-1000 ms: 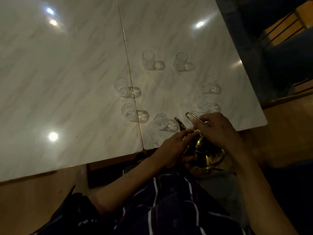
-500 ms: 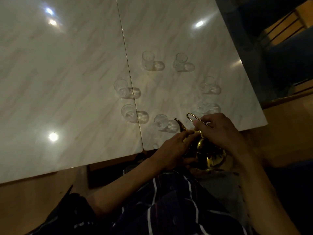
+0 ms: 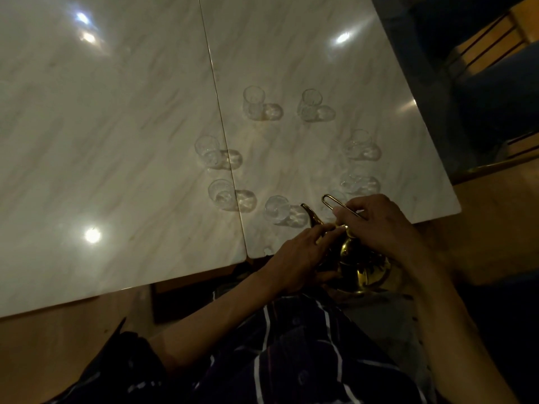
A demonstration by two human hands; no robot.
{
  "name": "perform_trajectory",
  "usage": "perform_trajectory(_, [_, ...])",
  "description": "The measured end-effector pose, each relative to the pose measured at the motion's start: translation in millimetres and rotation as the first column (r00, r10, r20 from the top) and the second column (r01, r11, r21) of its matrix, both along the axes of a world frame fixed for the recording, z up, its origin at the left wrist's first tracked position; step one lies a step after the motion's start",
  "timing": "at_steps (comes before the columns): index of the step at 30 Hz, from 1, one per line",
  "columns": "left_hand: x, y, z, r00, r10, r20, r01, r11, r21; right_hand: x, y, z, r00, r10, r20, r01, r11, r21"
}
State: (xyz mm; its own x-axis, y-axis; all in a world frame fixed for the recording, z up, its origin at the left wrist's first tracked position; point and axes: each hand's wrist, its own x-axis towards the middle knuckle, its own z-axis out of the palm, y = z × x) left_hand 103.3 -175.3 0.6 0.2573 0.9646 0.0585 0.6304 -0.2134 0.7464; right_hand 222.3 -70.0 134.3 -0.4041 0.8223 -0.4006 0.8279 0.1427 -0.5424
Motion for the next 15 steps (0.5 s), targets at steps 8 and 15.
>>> perform_trajectory(8, [-0.9,0.1,2.2,1.0,0.002,0.01,-0.002,1.0,-0.004,-0.8,-0.9,1.4,1.0,-0.004,0.004,0.004,1.0,0.009])
perform_trajectory(15, [-2.6,-0.8,2.7,1.0,0.007,0.01,-0.007,1.0,0.012,-2.9,-1.7,2.9,1.0,0.004,0.019,-0.004,1.0,0.005])
